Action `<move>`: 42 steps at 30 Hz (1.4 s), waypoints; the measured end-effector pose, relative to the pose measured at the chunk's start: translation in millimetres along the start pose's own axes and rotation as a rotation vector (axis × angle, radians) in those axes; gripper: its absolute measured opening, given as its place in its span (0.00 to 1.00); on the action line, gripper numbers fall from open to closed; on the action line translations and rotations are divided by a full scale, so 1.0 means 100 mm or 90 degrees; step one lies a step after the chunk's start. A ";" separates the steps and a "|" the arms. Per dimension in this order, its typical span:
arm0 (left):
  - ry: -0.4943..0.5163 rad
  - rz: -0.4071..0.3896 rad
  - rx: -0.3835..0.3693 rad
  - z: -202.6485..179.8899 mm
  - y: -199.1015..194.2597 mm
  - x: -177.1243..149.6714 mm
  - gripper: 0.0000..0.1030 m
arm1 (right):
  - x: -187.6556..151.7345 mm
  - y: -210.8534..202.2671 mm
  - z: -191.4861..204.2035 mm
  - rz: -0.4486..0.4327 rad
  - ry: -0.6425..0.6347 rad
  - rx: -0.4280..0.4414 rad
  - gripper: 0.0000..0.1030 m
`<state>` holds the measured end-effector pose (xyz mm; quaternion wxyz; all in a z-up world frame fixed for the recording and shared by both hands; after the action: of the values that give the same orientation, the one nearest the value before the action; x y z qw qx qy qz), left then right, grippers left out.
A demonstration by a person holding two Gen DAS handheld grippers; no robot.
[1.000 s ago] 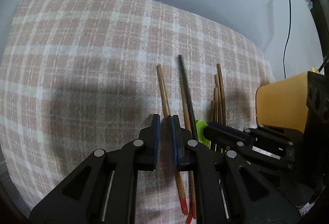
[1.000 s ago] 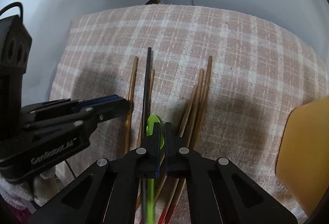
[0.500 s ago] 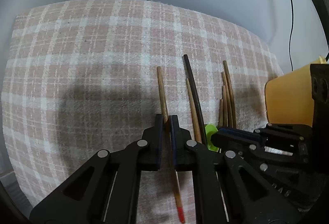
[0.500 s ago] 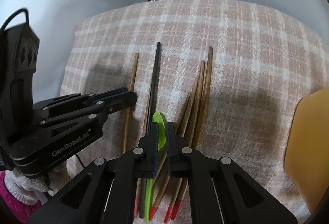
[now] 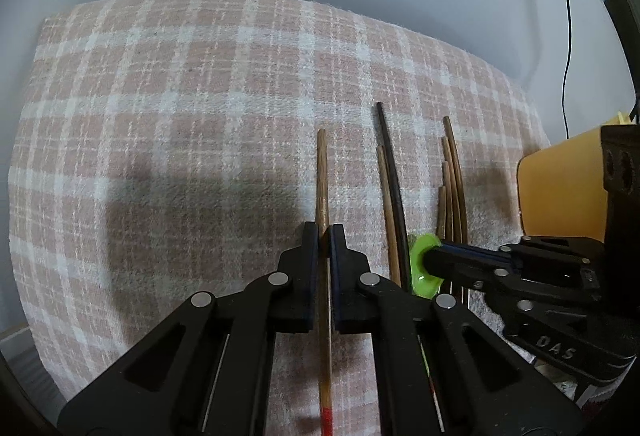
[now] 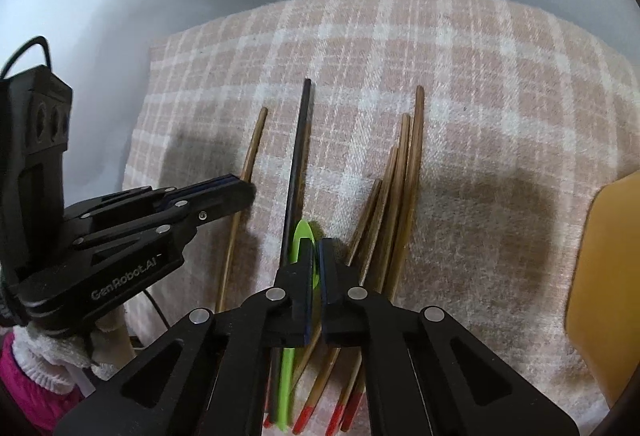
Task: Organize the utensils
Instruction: 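Close the right tool on the green plastic spoon handle, then lift the wooden chopstick with the left tool while the right tool lifts the green spoon toward the container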
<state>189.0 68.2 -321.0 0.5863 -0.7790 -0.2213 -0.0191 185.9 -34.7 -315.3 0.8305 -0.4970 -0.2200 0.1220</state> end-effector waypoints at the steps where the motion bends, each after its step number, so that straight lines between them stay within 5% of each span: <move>1: -0.005 -0.002 -0.002 0.02 -0.02 -0.01 0.04 | 0.01 -0.01 0.03 -0.006 -0.001 0.002 0.01; 23: -0.018 -0.109 -0.056 0.09 -1.22 0.02 0.04 | 0.06 -1.09 0.14 -0.192 -0.036 -0.051 0.01; 42: 0.087 -0.206 -0.123 -0.95 -2.01 0.08 0.03 | -0.18 -2.27 -0.21 -0.362 0.049 -0.072 0.01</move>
<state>143.9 26.3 -107.6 0.5116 -0.7828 -0.3007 -0.1872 176.8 -166.5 -129.2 0.8102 -0.4650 -0.3252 -0.1468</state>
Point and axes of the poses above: each gripper's, at about its wrist camera, not at the fingertips, and y roughly the way its jaws point, z to its left, x to its top, the point moved 9 cm from there along y, roughly the way its jaws point, and after that the axes turned 6 degrees about -z, right-handed, at the moved point
